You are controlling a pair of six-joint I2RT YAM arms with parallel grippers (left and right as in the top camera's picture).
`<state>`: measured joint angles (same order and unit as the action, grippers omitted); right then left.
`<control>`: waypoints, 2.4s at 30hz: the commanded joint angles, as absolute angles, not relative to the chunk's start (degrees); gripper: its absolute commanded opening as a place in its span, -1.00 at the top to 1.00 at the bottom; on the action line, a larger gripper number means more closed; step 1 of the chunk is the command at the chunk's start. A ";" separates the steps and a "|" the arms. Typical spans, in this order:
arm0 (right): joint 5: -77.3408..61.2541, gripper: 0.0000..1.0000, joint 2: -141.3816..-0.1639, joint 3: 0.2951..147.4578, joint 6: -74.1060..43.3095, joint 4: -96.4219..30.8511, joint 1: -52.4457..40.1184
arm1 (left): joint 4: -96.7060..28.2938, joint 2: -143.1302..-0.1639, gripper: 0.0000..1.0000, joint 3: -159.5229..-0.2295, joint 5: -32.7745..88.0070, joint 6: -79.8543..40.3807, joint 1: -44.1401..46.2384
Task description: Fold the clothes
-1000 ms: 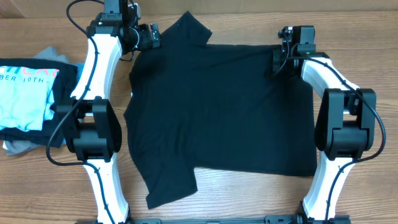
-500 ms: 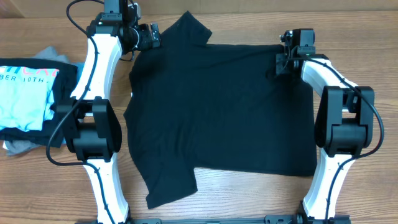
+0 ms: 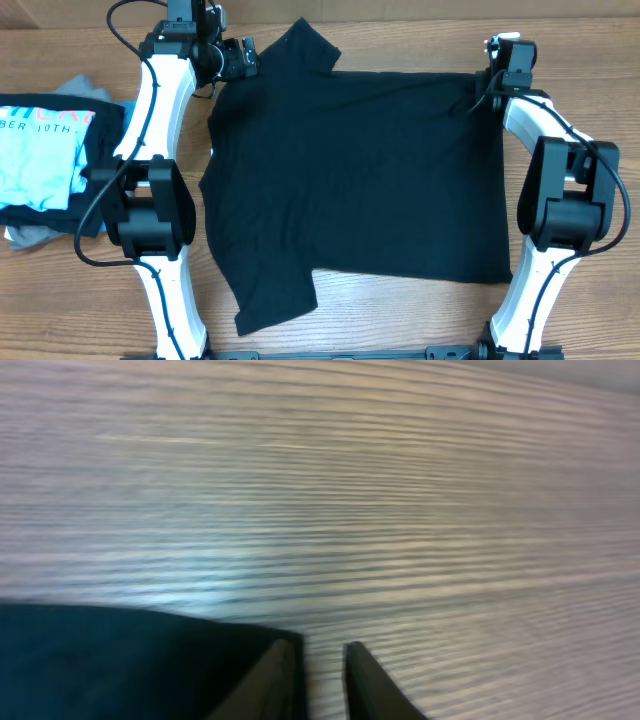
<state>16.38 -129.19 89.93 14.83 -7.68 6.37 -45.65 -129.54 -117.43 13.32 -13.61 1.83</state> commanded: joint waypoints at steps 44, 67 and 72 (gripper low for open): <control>21.26 0.81 -131.76 94.28 7.46 -10.85 6.20 | -45.65 -128.14 -1.00 -118.13 13.98 -14.37 1.67; -0.19 -0.32 -94.26 98.02 -21.30 -55.53 14.39 | -45.65 -128.14 -1.00 -118.13 13.98 -14.37 1.69; -3.05 -0.36 -93.76 98.00 -22.04 -71.79 18.52 | -45.65 -128.14 -1.00 -118.13 13.98 -14.37 1.67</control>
